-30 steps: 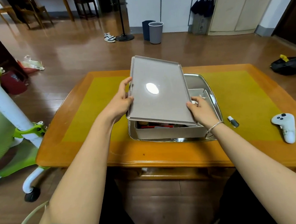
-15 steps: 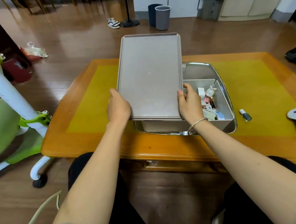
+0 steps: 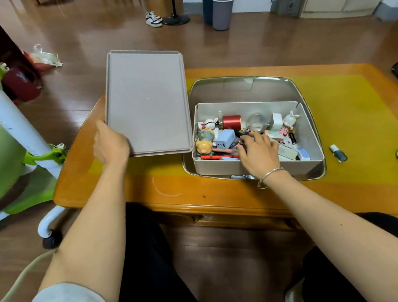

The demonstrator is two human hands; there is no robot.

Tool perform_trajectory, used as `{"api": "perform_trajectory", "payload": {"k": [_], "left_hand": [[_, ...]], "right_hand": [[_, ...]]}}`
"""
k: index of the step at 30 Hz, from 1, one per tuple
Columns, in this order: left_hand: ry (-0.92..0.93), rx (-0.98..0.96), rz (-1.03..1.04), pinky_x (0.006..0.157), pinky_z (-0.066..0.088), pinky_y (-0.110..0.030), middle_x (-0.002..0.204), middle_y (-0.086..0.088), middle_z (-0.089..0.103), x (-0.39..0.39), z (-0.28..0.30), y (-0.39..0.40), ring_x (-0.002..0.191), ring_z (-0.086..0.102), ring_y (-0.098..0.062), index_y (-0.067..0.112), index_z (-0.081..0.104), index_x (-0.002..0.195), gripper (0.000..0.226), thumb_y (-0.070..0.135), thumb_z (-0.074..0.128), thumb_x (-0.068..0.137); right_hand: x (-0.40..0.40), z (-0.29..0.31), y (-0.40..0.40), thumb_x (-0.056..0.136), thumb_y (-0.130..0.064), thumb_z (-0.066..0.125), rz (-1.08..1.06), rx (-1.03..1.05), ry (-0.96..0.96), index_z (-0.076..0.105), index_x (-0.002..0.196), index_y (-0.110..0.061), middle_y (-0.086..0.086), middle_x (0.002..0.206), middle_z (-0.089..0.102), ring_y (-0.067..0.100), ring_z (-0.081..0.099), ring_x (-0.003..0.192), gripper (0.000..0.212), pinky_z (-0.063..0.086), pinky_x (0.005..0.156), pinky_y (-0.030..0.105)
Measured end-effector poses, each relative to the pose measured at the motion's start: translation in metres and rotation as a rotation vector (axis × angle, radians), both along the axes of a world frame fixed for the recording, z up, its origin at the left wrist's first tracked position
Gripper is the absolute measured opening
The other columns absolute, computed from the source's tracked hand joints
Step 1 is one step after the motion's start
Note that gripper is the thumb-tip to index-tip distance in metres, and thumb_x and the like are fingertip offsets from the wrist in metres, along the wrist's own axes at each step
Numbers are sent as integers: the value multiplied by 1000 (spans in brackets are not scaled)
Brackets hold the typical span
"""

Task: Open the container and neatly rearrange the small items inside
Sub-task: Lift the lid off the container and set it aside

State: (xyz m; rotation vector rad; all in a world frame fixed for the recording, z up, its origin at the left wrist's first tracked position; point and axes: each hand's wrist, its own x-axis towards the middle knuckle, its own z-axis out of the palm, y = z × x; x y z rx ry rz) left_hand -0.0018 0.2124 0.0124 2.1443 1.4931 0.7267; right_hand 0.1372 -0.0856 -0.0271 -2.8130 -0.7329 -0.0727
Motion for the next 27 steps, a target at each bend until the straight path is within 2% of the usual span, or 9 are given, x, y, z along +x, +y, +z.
{"api": "perform_trajectory", "payload": {"k": [5,10,14,18,21,25,27], "left_hand": [[89,6,32,83,44,-48,118,-24,58,-16,-28,15,107,55,-43,4,45,114,22,0,42,92],[190,-19,-3,84,44,-49,118,-24,58,-20,-52,19,107,55,-44,5,46,115,24,2,43,91],[261,-70,-53,87,43,-48,119,-24,58,-18,-70,17,110,55,-42,7,48,117,26,4,43,91],[282,-57,-101,96,38,-47,126,-27,49,-19,-87,22,118,46,-43,4,50,126,34,4,39,94],[304,-36,-132,99,32,-46,125,-29,43,-21,-94,23,117,40,-45,3,52,129,35,8,36,98],[454,-27,-55,98,29,-44,130,-24,42,-14,-95,16,121,36,-39,13,52,128,34,9,36,97],[501,-18,-43,99,26,-46,135,-22,38,-8,-91,6,124,33,-37,12,48,128,34,8,39,95]], "right_hand": [[-7,-7,5,96,-33,27,-10,-38,-44,55,127,-22,4,133,53,25,43,123,43,33,97,42],[-6,-7,5,96,-34,24,-3,-95,0,60,118,-18,7,133,54,27,46,122,45,36,96,44],[-8,-6,5,95,-34,24,-14,-123,-16,64,108,-17,5,122,62,25,50,115,46,34,98,45],[-10,-5,5,95,-34,24,-22,-116,-26,65,104,-17,5,113,65,25,52,111,46,34,99,46],[-9,-6,4,95,-34,24,-12,-116,-23,66,103,-16,7,112,65,27,54,107,46,41,90,43],[-8,-6,4,95,-34,24,-8,-105,20,65,105,-17,8,112,65,27,53,107,46,43,87,42],[-7,-6,4,95,-34,24,-5,-105,31,65,105,-17,8,112,65,27,52,107,45,43,87,42]]}}
